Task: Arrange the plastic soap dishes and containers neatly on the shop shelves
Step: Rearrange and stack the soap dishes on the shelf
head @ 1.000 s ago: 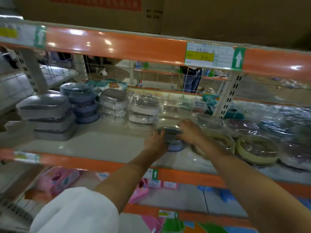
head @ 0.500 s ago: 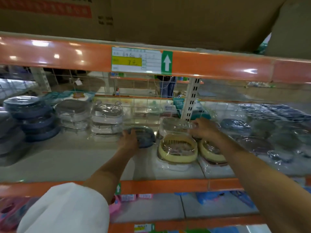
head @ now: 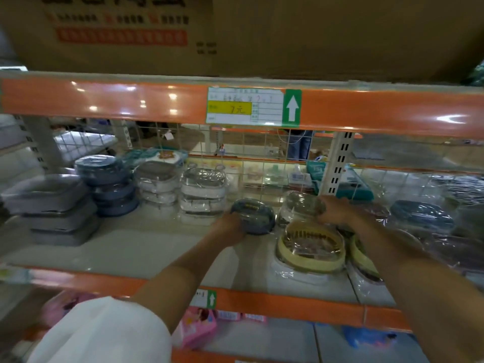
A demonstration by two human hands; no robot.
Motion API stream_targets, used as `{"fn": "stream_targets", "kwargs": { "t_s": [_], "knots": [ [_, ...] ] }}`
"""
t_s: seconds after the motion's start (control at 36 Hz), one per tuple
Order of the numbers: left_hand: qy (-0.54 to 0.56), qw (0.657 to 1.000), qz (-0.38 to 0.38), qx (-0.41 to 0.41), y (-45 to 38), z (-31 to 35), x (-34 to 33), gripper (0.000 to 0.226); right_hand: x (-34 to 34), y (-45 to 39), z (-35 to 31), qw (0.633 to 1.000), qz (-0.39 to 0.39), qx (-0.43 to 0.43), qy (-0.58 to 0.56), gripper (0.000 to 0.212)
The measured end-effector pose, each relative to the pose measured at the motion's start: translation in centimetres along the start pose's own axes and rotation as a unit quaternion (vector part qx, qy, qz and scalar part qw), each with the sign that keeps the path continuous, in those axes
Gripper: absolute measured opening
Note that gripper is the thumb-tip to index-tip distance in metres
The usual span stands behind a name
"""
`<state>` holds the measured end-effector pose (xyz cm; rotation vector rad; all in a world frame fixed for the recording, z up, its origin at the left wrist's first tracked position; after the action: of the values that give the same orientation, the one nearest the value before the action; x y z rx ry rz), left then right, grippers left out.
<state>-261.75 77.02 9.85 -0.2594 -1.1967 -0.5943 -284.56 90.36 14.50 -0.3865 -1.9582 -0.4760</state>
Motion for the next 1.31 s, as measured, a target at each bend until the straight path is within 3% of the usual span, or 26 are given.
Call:
{"fn": "stream_targets", "kwargs": {
  "t_s": [0.19, 0.31, 0.44, 0.56, 0.67, 0.97, 1.31],
  "knots": [
    [-0.017, 1.0, 0.015, -0.005, 1.2, -2.0, 1.4, 0.038, 0.2, -0.2, 0.4, 0.997, 0.032, -0.026, 0.06, 0.082],
    [-0.033, 0.999, 0.019, -0.001, 1.6, -3.0, 1.7, 0.04, 1.2, -0.1, -0.1, 0.997, 0.068, -0.014, 0.025, 0.098],
    [-0.044, 0.998, 0.042, 0.014, 1.5, -3.9, 2.8, 0.035, 2.4, 0.1, -2.7, 0.992, 0.115, 0.025, -0.052, 0.094],
    [-0.04, 0.998, 0.046, 0.009, 1.6, -4.2, 3.4, 0.033, 1.7, -0.2, -5.0, 0.991, 0.103, 0.058, -0.069, 0.11],
    [-0.033, 0.998, 0.051, 0.015, 1.9, -5.2, 4.0, 0.036, 0.0, 0.0, -8.1, 0.992, 0.087, 0.087, -0.042, 0.095],
    [-0.012, 0.998, 0.031, 0.058, 2.6, -11.7, 6.5, 0.034, -6.0, -0.4, -16.0, 0.994, 0.057, 0.093, -0.029, 0.107],
    [0.015, 0.997, 0.034, 0.069, 1.8, -15.3, 7.9, 0.04, -3.6, -0.4, -15.8, 0.994, 0.096, 0.057, 0.014, 0.101]
  ]
}}
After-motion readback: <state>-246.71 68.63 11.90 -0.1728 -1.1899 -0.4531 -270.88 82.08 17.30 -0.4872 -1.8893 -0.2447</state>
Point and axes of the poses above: each hand's wrist, its own y-axis away from the middle knuckle, its own x-axis out of the back of the hand, z = x × y, the point moved 2 cm from there along -y, towards the middle knuckle, and after that the axes turned 4 degrees about x, right-handed, at the moved point
